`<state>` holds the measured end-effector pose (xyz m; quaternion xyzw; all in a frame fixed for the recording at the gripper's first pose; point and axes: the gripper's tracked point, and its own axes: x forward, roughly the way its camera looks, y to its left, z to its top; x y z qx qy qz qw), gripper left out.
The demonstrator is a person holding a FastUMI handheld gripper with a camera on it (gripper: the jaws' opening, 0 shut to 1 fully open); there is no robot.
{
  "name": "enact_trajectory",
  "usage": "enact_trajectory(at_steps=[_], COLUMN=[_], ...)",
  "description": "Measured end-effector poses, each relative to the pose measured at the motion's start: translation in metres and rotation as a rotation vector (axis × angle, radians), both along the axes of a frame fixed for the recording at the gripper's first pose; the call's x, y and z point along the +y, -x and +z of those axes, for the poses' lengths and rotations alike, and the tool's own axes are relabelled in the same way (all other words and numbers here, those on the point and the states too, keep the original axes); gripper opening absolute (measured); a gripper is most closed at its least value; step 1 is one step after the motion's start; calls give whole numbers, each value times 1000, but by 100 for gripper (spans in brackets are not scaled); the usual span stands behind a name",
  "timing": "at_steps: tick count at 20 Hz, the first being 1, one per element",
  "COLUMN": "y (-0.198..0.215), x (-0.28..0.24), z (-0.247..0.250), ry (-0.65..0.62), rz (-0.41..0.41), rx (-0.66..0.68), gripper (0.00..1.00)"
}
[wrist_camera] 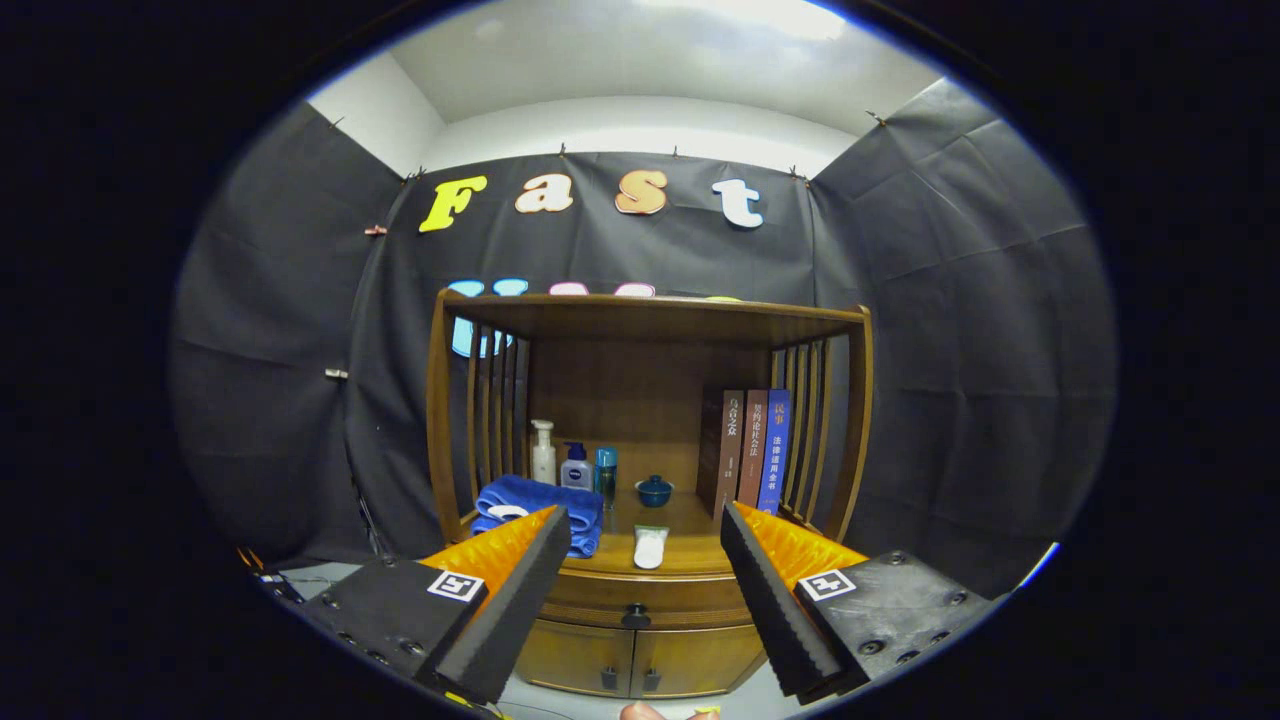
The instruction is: Pull open the drawer, take out the items inside it, and place them on the countertop above the cabinet.
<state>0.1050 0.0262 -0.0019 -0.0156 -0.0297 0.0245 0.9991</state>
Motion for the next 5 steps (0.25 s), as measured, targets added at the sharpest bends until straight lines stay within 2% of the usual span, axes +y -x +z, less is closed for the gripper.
enact_trajectory(at_steps=[5], y=[9], x=[8], z=[11], ry=[-14], rz=[20], rx=[-6], gripper=[98])
